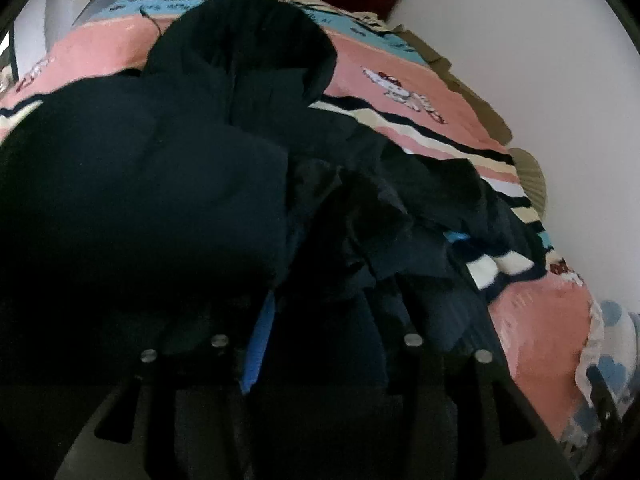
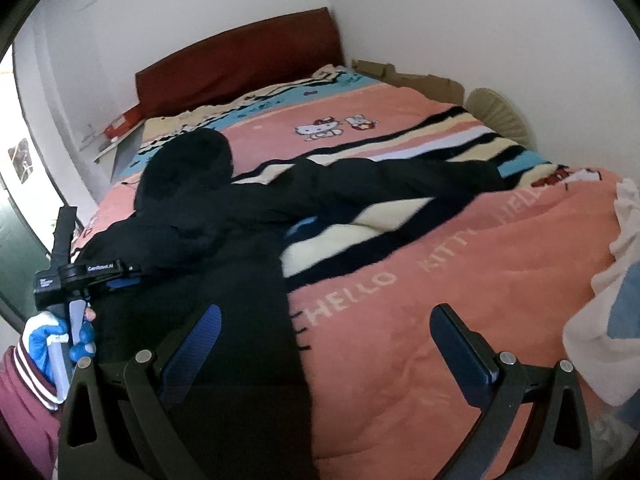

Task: Fold large clothes
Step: 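Swing the held sleeve with the left gripper over onto the jacket back, then lay the sleeve flat and open the left gripper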

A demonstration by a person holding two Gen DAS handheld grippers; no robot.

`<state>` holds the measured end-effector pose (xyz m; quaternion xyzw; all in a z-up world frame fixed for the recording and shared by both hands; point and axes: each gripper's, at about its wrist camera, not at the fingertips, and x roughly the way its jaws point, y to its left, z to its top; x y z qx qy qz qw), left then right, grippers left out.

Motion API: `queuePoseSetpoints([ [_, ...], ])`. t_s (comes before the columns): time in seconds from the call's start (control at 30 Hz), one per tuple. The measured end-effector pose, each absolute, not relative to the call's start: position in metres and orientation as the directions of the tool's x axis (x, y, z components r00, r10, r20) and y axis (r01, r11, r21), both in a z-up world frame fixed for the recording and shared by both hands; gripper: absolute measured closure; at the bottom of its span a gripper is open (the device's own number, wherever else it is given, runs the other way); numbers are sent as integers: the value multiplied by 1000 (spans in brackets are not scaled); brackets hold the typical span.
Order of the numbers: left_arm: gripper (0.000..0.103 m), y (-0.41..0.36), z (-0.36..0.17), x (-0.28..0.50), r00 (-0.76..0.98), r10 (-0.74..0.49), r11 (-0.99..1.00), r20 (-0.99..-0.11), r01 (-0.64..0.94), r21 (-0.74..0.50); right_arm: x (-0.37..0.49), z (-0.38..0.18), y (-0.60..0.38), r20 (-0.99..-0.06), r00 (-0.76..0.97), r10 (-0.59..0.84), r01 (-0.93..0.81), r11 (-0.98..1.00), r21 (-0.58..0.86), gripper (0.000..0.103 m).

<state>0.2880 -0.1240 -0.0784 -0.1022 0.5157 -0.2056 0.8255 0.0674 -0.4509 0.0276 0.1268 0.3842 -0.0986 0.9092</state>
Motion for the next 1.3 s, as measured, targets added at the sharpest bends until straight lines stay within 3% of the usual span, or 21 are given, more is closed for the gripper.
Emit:
queuePoseSetpoints([
  [0.1,61,-111,-60,274,403,-424,903,-811,260,-343,73,34,-434,-716,697,-46,235,957,168,1],
  [0.23,61,-93,-35,249,483,-320,938,-815,282,-201,72,49,-407,-685,728,-13,175,970,167,1],
  [0.53,61,-44,9,175,659,-223,954,-718,299,-21,39,87,-369,-617,787,-13,126,982,141,1],
  [0.83,61,32,17,156,708,-236,966,-665,244,-83,12,137,-328,-519,854,-34,67,997,46,1],
  [0.93,61,57,14,161,725,-214,975,-655,196,-102,19,144,-316,-539,841,31,4,998,64,1],
  [1.07,61,83,6,178,716,-185,982,-673,150,-110,42,139,-300,-577,817,7,-6,1000,4,1],
  [1.3,61,97,-2,229,696,-102,994,-711,92,-52,106,119,-284,-610,791,43,-38,999,21,1],
])
